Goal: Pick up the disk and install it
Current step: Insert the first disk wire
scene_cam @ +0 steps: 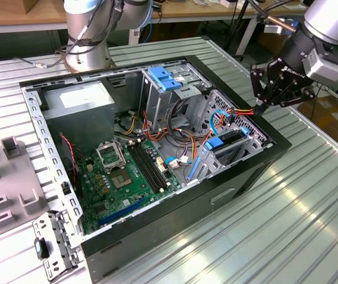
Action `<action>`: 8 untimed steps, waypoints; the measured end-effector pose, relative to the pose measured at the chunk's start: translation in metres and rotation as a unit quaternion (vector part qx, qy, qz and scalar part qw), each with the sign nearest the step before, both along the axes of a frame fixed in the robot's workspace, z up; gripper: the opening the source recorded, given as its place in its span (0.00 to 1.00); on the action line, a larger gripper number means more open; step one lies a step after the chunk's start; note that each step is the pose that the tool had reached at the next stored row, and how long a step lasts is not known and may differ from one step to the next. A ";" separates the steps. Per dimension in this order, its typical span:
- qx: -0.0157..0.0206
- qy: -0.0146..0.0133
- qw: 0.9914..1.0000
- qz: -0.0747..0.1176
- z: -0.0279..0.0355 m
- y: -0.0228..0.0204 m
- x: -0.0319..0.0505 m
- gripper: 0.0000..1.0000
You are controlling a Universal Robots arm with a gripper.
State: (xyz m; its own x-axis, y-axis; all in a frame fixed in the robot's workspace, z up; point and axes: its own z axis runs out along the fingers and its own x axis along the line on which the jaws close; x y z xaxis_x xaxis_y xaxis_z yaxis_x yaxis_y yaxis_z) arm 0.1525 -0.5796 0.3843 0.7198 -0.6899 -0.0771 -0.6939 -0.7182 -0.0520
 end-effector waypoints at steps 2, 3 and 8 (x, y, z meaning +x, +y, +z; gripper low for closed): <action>0.000 0.000 1.000 0.001 -0.0001 0.0000 0.0000 0.30; 0.000 0.000 1.000 0.001 -0.0010 0.0000 0.0005 0.36; -0.001 0.000 1.000 0.001 -0.0099 0.0000 0.0112 0.36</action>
